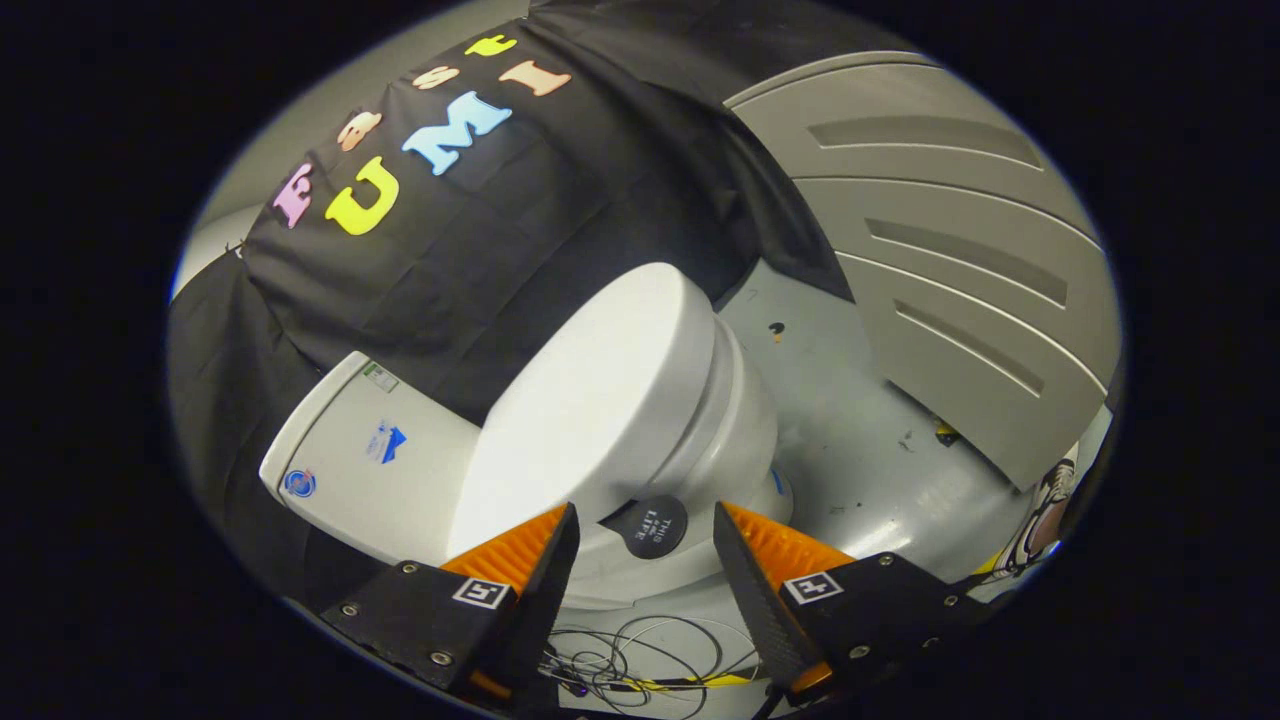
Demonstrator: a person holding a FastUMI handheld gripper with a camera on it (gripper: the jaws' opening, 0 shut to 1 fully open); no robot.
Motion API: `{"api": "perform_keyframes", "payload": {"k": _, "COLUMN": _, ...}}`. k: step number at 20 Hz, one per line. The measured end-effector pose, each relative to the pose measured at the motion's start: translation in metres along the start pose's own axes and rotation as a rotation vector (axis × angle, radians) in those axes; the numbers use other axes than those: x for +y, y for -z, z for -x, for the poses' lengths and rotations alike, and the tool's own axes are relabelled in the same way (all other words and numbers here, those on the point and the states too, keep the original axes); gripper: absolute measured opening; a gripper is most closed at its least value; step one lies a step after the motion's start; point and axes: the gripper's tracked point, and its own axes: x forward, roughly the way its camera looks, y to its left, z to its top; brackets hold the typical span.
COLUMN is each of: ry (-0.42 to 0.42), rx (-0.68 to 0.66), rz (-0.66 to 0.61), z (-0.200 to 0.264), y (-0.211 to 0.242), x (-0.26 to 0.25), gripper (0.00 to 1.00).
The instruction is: Open the toilet lid.
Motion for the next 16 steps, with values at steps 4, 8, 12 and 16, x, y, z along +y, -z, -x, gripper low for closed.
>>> {"api": "perform_keyframes", "payload": {"k": 4, "ry": -0.034, "rx": -0.011, "rz": -0.170, "z": -0.014, "y": 0.008, "x": 0.000, "gripper": 0.70}}
{"api": "perform_keyframes", "payload": {"k": 8, "ry": -0.099, "rx": -0.009, "rz": -0.302, "z": -0.025, "y": 0.018, "x": 0.013, "gripper": 0.55}}
{"api": "perform_keyframes", "payload": {"k": 12, "ry": -0.096, "rx": -0.022, "rz": -0.393, "z": -0.032, "y": 0.018, "x": 0.010, "gripper": 0.40}}
{"api": "perform_keyframes", "payload": {"k": 16, "ry": -0.122, "rx": -0.018, "rz": -0.432, "z": -0.032, "y": 0.022, "x": 0.016, "gripper": 0.27}}
